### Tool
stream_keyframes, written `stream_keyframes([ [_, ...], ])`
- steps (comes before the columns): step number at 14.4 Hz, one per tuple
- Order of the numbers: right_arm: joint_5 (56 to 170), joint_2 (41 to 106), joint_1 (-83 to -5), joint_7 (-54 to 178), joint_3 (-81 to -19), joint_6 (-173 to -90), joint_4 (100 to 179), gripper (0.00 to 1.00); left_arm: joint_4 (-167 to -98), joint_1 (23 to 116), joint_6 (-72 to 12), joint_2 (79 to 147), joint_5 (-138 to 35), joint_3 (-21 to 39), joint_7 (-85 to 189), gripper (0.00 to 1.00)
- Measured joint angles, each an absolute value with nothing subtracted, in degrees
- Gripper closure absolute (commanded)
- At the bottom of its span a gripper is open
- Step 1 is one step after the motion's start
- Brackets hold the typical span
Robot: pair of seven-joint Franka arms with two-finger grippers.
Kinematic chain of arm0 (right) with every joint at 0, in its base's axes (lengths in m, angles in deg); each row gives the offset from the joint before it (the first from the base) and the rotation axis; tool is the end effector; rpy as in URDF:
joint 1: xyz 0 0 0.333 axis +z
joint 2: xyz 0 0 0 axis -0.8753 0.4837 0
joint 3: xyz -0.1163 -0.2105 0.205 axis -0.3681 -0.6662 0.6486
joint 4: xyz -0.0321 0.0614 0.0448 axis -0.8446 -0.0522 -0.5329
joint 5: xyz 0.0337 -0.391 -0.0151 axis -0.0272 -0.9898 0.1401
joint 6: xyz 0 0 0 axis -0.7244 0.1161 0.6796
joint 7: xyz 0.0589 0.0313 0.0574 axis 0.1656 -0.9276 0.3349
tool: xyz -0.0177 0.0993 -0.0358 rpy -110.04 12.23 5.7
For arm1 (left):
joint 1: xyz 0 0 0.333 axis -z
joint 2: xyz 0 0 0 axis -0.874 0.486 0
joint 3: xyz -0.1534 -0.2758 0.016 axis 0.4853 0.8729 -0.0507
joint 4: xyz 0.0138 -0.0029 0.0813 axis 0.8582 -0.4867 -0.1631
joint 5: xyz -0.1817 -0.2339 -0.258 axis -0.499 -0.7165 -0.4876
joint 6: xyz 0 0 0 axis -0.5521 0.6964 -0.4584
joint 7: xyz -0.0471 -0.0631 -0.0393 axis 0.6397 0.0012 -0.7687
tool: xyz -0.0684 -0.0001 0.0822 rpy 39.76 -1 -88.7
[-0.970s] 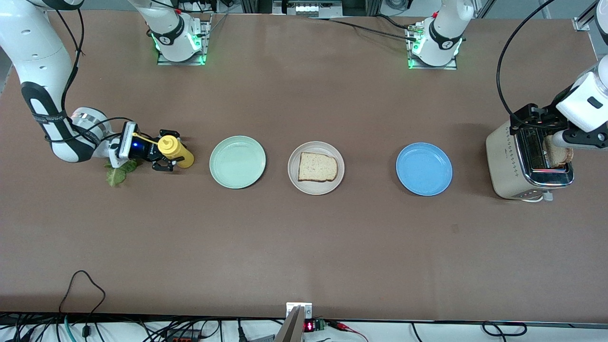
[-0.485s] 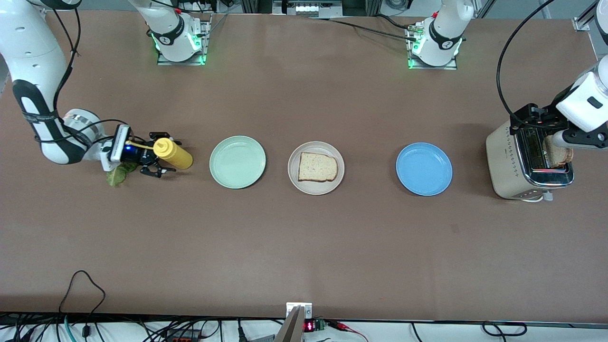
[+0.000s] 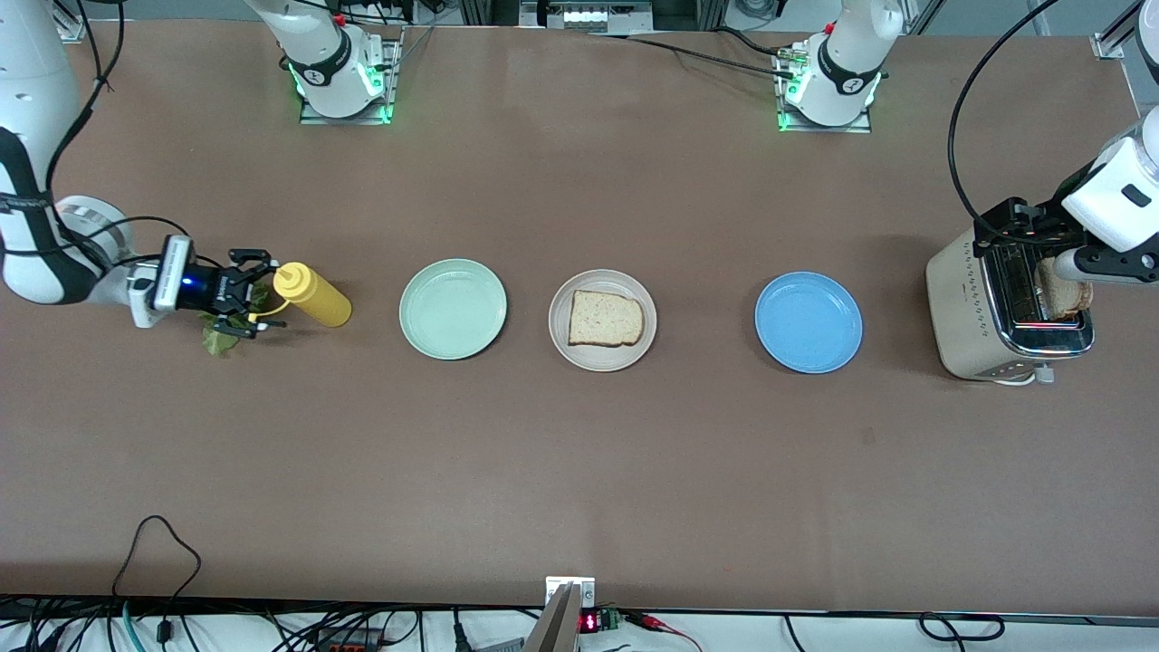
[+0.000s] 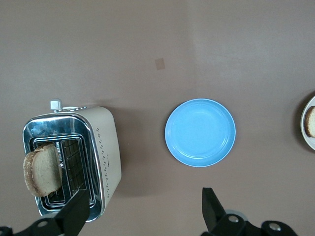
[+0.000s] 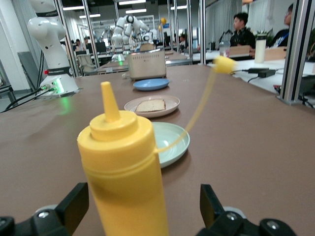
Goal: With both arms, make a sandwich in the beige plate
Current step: 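Release the bottle and grasp the green lettuce leaf with the right gripper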
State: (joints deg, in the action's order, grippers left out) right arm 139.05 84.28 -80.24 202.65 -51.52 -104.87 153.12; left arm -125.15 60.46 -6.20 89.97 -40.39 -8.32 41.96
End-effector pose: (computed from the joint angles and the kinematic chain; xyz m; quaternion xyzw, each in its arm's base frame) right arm 0.5164 -0.1463 0.1639 -0.6007 -0.5322 -0.4023 0.4405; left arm 0.5718 -0.0021 0.5795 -0.9988 0.0400 0.0215 0.0168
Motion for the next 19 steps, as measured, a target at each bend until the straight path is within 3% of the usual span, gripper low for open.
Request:
stream_keyframes([
  [4, 133.2, 81.2, -80.3, 195.9, -53.4, -105.8, 151.5, 0.00, -125.2, 60.5, -6.2, 90.0, -40.4, -8.4, 41.9, 0.00],
  [12, 106.4, 64.3, -73.9, 155.8, -53.4, -121.7, 150.8, 0.00, -125.2, 60.5, -6.2, 90.0, -40.4, -8.4, 41.9, 0.00],
  [19, 88.1, 64.4, -69.8, 112.7, -53.3, -129.6, 152.7, 0.00, -125.2, 60.5, -6.2, 90.0, -40.4, -8.4, 41.9, 0.00],
])
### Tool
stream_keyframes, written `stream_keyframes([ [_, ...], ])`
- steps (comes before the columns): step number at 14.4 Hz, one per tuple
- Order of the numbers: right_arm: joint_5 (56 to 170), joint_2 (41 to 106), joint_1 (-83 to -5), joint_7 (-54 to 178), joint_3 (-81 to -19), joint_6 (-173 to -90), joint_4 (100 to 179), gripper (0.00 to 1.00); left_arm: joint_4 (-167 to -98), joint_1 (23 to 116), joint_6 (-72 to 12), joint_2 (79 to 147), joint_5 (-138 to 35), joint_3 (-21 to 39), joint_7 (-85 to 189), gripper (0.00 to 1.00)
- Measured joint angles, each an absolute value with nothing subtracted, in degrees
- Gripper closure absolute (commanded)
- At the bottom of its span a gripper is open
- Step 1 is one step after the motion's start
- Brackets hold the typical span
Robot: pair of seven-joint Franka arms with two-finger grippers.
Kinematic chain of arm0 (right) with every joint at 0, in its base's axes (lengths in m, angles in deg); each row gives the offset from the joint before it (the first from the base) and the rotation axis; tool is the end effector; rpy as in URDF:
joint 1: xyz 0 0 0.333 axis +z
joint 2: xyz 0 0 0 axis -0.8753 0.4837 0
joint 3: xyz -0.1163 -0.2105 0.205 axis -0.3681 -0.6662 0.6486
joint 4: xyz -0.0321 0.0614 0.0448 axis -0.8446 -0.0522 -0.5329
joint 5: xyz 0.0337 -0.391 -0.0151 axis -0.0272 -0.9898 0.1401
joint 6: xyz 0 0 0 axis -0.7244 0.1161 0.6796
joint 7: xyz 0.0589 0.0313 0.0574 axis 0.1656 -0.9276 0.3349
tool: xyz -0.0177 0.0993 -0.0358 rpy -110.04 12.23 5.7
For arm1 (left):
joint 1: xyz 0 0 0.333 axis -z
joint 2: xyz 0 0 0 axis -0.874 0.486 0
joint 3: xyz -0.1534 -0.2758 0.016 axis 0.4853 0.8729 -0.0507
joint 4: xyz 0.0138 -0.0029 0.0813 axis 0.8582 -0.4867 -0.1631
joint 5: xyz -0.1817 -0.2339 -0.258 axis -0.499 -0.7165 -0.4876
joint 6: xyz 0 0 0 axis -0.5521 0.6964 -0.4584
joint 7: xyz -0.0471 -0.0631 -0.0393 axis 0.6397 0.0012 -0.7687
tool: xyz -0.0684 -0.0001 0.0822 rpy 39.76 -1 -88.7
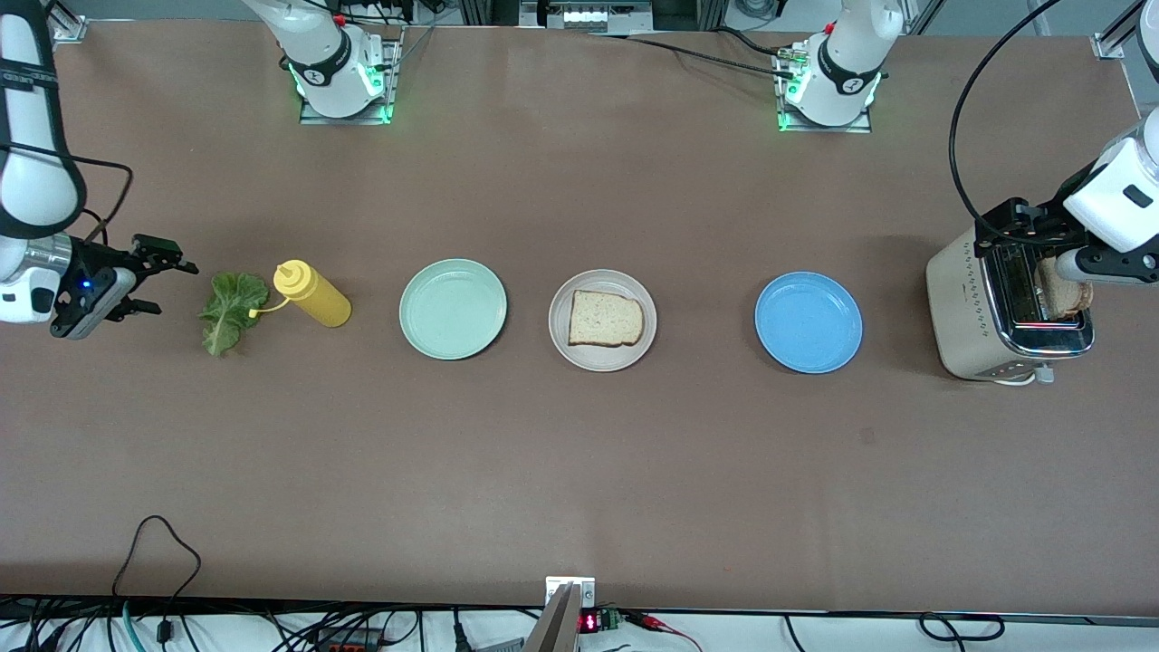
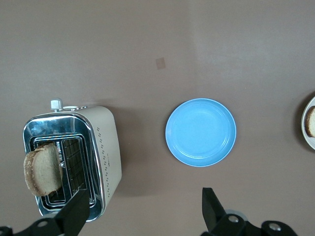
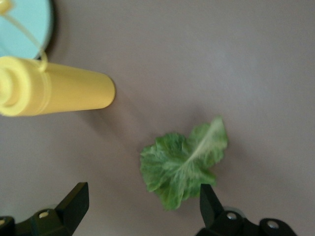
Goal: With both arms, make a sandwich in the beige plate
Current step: 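Release the bottle and grasp the green lettuce leaf with the right gripper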
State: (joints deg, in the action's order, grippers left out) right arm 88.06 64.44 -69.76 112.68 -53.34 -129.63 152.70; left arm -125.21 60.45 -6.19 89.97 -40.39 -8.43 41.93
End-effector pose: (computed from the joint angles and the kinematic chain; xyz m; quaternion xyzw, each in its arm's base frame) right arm 0.5561 -0.1593 0.3292 -0.9521 -0.2741 0.0495 0.1264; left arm 0.5717 -0.0010 0.5790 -0.9988 0.0393 0.0221 0.0168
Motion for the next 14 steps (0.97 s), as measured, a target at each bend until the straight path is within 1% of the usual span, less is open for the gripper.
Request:
stream_keyframes([
  [2, 85.5, 65.0, -68.4, 99.2, -53.3, -129.9, 152.9, 0.00, -125.2, 60.5, -6.2, 90.0, -40.4, -8.5, 41.9, 0.00],
  [4, 84.9, 66.1, -67.6, 90.9, -53.3, -130.6, 153.0, 0.00, -125.2, 60.4, -6.2, 90.0, -40.4, -8.5, 41.9, 0.00],
  [7, 82.8, 67.4, -66.6, 77.5, -53.2, -133.6, 153.0, 0.00, -125.2, 60.4, -6.2, 90.0, -40.4, -8.5, 41.9, 0.00],
  [10, 80.5, 70.1, -66.3, 72.7, -53.3, -139.6, 153.6, 0.00, -125.2, 60.4, -6.2, 90.0, -40.4, -8.6, 41.9, 0.00],
  [14, 80.4, 75.7, -66.3, 72.4, -53.4, -148.3, 154.0, 0.00, -125.2, 60.4, -6.2, 90.0, -40.4, -8.6, 41.9, 0.00],
])
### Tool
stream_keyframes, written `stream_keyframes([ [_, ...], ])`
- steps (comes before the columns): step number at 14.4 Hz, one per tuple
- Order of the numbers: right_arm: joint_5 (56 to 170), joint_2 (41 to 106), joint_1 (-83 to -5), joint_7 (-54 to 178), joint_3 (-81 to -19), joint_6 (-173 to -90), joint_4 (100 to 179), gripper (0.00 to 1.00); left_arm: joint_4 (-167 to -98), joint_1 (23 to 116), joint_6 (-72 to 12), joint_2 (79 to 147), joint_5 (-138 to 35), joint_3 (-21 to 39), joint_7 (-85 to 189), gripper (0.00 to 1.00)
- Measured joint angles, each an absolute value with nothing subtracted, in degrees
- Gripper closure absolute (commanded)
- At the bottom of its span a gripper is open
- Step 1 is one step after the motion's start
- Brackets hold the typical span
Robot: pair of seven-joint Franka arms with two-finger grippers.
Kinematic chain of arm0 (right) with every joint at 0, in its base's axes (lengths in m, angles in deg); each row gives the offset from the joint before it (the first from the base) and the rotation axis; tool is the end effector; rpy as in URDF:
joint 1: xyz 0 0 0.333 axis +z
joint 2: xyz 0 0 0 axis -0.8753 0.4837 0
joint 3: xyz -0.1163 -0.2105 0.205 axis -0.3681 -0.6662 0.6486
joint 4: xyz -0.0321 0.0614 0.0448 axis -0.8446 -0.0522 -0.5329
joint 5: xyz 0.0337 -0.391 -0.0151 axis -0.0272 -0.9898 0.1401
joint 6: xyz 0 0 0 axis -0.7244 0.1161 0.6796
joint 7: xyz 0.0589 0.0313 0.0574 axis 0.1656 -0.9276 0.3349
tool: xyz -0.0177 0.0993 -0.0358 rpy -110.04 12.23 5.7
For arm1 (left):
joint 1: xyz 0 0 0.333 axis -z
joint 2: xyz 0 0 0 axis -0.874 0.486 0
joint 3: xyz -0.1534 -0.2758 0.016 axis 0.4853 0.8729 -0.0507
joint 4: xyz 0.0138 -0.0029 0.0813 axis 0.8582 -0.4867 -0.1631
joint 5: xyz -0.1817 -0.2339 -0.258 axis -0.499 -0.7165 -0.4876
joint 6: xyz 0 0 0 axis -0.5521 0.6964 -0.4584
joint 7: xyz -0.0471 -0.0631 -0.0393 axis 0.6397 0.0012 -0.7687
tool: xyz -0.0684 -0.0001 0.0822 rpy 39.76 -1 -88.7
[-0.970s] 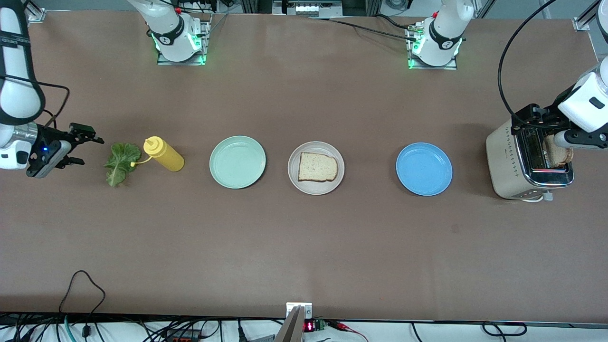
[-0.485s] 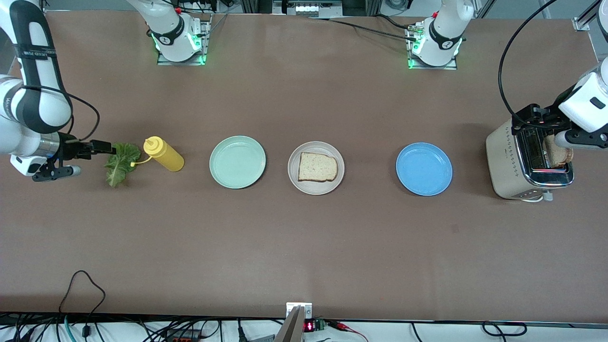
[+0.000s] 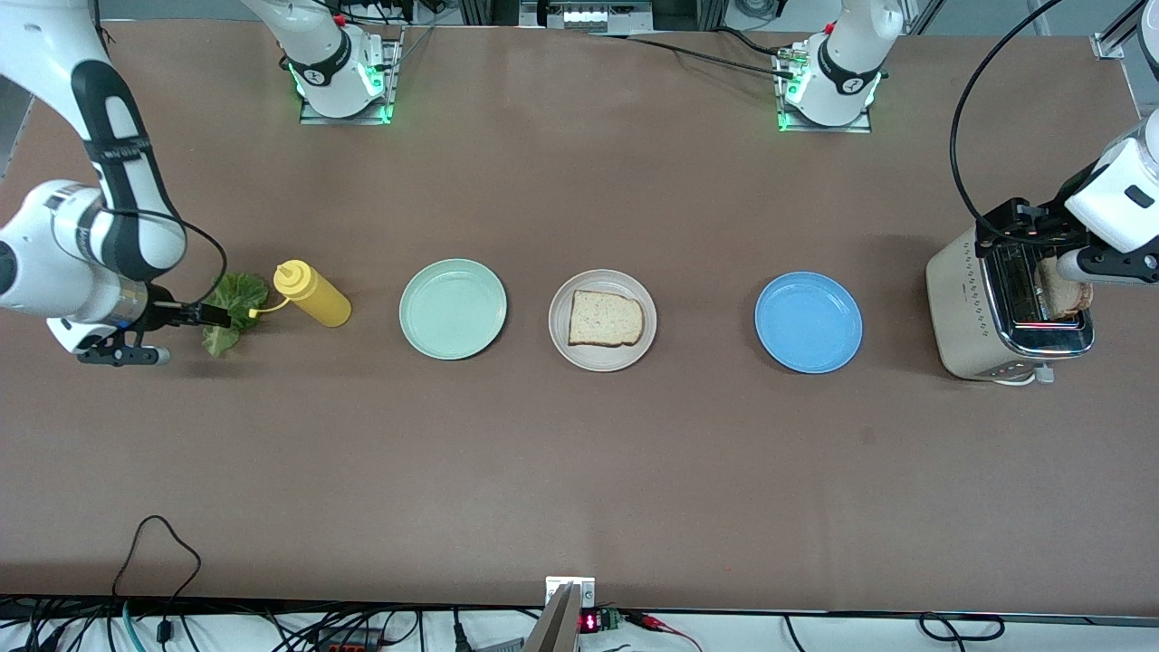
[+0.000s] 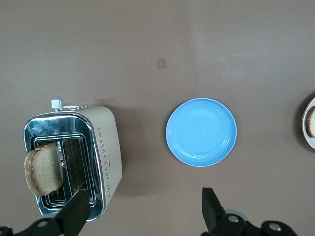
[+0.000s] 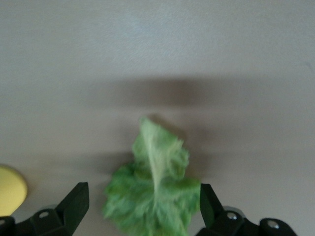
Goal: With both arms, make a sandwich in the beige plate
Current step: 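Release the bottle and grasp the green lettuce leaf with the right gripper, then lift the lettuce leaf and carry it over the beige plate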
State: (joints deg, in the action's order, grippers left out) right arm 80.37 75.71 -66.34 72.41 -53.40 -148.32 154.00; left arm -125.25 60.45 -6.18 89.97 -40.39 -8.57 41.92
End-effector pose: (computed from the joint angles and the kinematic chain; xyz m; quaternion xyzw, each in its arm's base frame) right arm 0.5814 -0.1435 0.2266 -0.9980 0.0105 0.0614 0.0086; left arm 0.5717 0.0004 0.5787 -0.9989 0.0381 0.0226 0.0168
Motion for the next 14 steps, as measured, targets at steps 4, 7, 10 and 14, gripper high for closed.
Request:
stream_keyframes([
  [4, 80.3, 79.0, -66.4, 72.5, -53.5, -152.4, 154.0, 0.34, -125.3, 60.4, -6.2, 90.0, -40.4, -8.6, 41.9, 0.00],
  [7, 80.2, 79.1, -66.4, 73.0, -53.5, -152.7, 154.0, 0.63, -125.3, 60.4, -6.2, 90.0, -40.4, -8.6, 41.9, 0.00],
  [10, 80.2, 79.1, -66.4, 73.7, -53.5, -152.8, 154.0, 0.80, -125.3, 60.4, -6.2, 90.0, -40.4, -8.6, 41.9, 0.00],
  [14, 80.1, 79.1, -66.4, 76.4, -53.6, -153.0, 153.9, 0.97, -125.3, 60.4, -6.2, 90.0, -40.4, -8.6, 41.9, 0.00],
])
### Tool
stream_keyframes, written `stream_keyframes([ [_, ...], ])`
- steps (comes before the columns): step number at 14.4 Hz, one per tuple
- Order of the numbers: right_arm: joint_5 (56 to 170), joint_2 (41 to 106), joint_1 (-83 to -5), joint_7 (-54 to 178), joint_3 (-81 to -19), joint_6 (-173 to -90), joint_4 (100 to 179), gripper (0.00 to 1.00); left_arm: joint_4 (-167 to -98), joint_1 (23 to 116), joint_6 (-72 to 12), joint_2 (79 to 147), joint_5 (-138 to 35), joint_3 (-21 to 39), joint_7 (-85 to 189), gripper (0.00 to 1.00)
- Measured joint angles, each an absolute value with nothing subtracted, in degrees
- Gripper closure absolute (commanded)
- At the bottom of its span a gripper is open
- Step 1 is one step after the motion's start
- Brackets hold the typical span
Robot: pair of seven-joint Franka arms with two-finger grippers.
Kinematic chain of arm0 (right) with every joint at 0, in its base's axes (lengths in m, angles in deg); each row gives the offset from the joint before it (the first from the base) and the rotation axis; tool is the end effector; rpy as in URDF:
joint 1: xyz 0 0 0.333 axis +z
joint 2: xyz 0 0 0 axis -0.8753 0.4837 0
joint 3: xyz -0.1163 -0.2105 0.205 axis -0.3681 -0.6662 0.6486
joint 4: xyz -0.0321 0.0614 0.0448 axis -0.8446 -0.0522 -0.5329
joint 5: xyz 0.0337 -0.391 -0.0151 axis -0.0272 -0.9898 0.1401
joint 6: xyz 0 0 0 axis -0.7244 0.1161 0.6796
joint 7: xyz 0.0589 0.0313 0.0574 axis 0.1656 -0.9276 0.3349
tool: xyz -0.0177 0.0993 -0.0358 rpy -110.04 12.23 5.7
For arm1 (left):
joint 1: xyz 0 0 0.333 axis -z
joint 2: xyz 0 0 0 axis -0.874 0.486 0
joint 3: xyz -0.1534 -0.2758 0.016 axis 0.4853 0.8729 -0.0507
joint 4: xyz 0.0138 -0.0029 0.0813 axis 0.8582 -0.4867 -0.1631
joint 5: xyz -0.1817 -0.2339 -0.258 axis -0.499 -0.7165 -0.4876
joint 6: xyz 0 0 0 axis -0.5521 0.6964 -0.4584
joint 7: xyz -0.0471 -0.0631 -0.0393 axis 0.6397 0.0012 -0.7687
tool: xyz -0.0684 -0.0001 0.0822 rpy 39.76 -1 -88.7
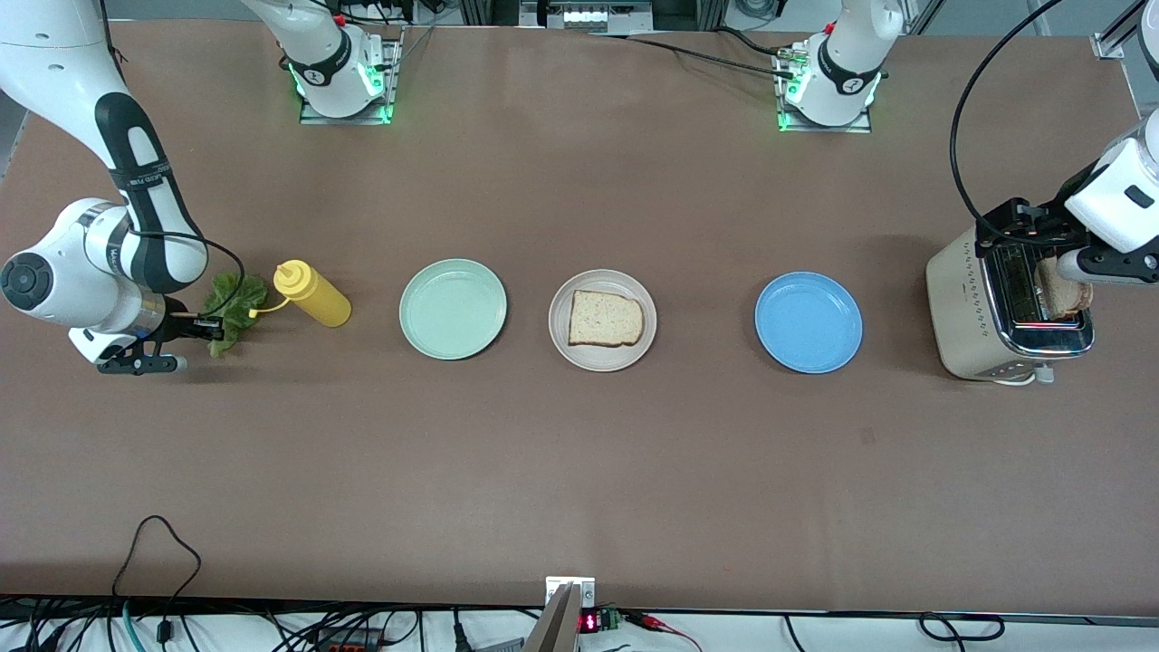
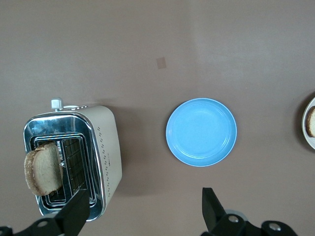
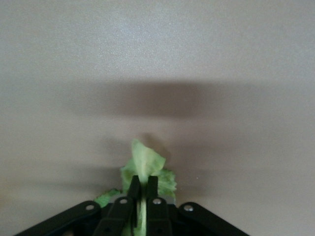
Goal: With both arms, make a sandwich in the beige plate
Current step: 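Lift the lettuce leaf and carry it over the beige plate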
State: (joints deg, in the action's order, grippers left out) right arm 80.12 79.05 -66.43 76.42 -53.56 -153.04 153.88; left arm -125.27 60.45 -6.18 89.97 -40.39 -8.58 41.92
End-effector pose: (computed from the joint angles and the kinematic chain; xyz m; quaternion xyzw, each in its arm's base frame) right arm 0.5838 -0.1481 0.1992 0.9984 0.0247 -0.0505 0.0009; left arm 0.5716 0.0005 0.5785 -0.9989 0.0380 0.0227 0.0168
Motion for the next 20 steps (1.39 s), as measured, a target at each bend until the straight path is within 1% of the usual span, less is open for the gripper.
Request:
stream_keyframes([
  [4, 80.1, 77.4, -66.4, 79.4, -53.6, -153.1, 153.2, 0.96, -125.3, 60.4, -6.2, 90.0, -40.4, -8.6, 41.9, 0.00],
  [10, 80.1, 71.4, -66.1, 91.7, -53.4, -151.9, 150.4, 0.97, -125.3, 60.3, -6.2, 90.0, -40.4, -8.7, 41.9, 0.00],
  [12, 80.1, 69.9, -65.8, 95.4, -53.2, -145.8, 147.3, 0.97, -125.3, 60.3, -6.1, 90.0, -40.4, -8.7, 41.9, 0.00],
  [15, 80.1, 68.5, -64.0, 100.2, -53.0, -133.1, 139.6, 0.97, -125.3, 60.3, -6.1, 90.0, -40.4, -8.7, 41.9, 0.00],
  [20, 80.1, 67.8, -58.4, 104.4, -52.7, -118.5, 128.0, 0.97, -125.3, 60.3, -6.1, 90.0, -40.4, -8.7, 41.9, 0.00],
])
